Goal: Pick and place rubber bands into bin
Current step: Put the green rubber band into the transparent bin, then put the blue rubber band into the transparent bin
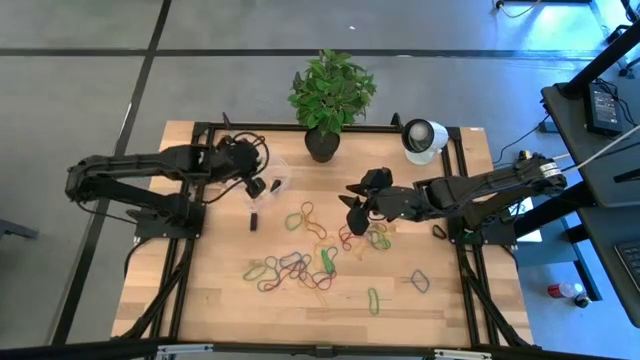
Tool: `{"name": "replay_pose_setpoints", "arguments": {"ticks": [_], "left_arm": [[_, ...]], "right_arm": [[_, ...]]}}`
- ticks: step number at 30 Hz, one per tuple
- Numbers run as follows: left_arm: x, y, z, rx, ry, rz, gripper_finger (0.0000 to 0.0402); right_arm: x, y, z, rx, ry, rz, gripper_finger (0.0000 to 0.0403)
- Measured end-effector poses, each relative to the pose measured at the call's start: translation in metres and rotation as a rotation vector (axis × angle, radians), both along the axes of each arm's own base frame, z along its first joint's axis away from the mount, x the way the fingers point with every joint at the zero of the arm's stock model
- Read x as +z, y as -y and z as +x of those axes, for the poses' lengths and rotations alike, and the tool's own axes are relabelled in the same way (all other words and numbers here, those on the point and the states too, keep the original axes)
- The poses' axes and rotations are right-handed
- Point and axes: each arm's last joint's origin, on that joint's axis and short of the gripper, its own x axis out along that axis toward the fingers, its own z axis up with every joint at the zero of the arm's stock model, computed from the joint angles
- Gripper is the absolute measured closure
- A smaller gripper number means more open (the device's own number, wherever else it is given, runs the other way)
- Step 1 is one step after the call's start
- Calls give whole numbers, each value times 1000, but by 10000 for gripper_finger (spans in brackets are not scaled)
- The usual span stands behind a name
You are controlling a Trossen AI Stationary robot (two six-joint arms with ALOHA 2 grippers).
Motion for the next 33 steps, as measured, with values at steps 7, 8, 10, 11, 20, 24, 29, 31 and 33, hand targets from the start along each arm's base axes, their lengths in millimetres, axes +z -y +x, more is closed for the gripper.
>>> {"name": "replay_pose_setpoints", "arguments": {"ticks": [7, 8, 10, 11, 20, 24, 29, 31, 33], "left_arm": [[-58, -22, -7, 46, -44, -145, 400], [-65, -25, -9, 54, -45, -166, 400], [-75, -30, -12, 71, -45, -197, 400], [-79, -32, -14, 84, -44, -201, 400], [-93, -44, -16, 119, -30, -258, 366], [-96, -46, -15, 121, -34, -287, 320], [-96, -46, -14, 120, -34, -287, 273], [-93, -46, -13, 118, -30, -286, 262], [-86, -47, -11, 101, -6, -294, 257]], "right_arm": [[-16, -4, 15, -9, -18, 11, 231], [-18, -4, 18, -12, -20, 14, 231], [-22, -5, 21, -13, -24, 15, 231], [-24, -5, 22, -13, -31, 13, 231], [-33, -7, 27, -24, -58, 23, 231], [-35, -6, 26, -22, -78, 16, 231], [-35, -6, 25, -19, -91, 7, 231], [-35, -6, 25, -9, -98, -8, 231], [-35, -6, 25, -3, -102, -17, 231]]}}
